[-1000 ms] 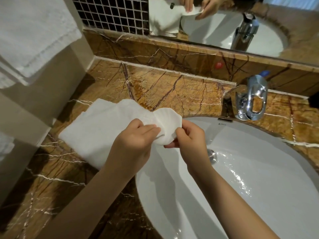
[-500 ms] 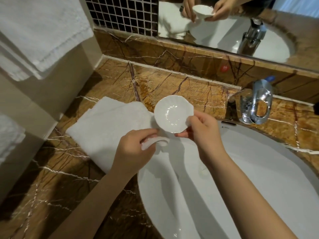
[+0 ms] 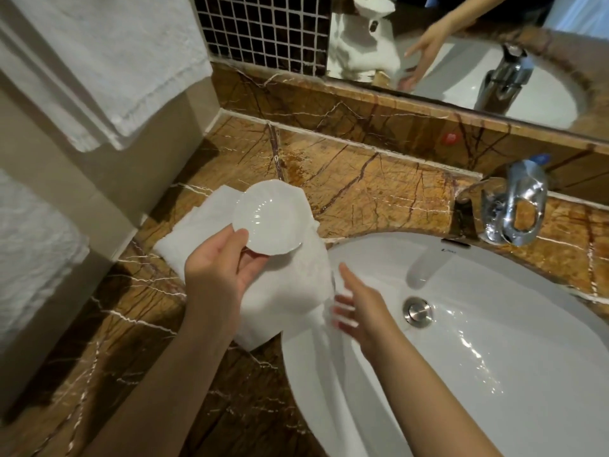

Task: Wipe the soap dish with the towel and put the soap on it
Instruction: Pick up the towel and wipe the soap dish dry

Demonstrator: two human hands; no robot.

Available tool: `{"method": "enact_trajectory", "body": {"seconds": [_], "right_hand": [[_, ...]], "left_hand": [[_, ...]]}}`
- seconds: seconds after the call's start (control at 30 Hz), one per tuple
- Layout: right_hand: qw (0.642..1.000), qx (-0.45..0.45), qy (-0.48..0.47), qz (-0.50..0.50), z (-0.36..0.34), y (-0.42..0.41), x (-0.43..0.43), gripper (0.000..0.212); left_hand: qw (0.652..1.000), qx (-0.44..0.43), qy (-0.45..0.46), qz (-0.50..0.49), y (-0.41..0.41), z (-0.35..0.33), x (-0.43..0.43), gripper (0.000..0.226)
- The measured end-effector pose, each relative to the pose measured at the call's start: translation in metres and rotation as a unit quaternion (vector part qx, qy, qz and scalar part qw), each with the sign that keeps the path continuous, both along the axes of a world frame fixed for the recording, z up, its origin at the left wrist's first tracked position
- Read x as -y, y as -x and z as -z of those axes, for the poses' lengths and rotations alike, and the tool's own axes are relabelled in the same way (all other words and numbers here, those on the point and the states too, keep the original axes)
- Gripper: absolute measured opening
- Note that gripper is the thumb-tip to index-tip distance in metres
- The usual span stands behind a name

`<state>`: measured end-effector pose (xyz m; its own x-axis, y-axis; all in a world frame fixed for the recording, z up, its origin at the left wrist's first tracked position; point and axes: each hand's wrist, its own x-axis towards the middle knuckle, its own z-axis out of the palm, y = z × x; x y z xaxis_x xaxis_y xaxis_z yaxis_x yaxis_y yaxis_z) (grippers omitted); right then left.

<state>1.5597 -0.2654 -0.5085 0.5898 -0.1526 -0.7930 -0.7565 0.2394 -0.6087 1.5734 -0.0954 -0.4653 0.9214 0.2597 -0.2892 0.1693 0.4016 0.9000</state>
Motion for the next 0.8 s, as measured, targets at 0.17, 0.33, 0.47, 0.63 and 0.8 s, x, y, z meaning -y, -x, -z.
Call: {"method": "enact_trajectory", "body": {"seconds": [0.17,0.33,0.47,0.63,0.8], "right_hand": [[0.962,-0.056,-0.24,0.12,0.0,-0.003,-0.015,0.018],[0.957,0.168,-0.114,0.206,-0.035,-0.006,-0.009,0.014],[0.887,0.367,0.095,0.261,-0.088,0.001,0.022,0.018],[0.787,0.511,0.334,0.091,-0.118,0.016,0.023,0.02],[0.753,0.497,0.418,-0.106,-0.095,0.006,0.002,0.024]], "left_hand": [[1.0,0.016,-0.006,0.014,0.002,-0.003,-0.01,0.012],[1.0,0.011,0.0,0.023,0.007,-0.006,-0.014,0.012],[0.999,0.01,-0.009,0.035,0.01,-0.018,-0.011,0.019],[0.993,0.035,-0.006,0.109,0.012,-0.031,0.001,0.017],[0.982,0.058,-0.059,0.169,0.007,-0.034,0.022,0.028]]}}
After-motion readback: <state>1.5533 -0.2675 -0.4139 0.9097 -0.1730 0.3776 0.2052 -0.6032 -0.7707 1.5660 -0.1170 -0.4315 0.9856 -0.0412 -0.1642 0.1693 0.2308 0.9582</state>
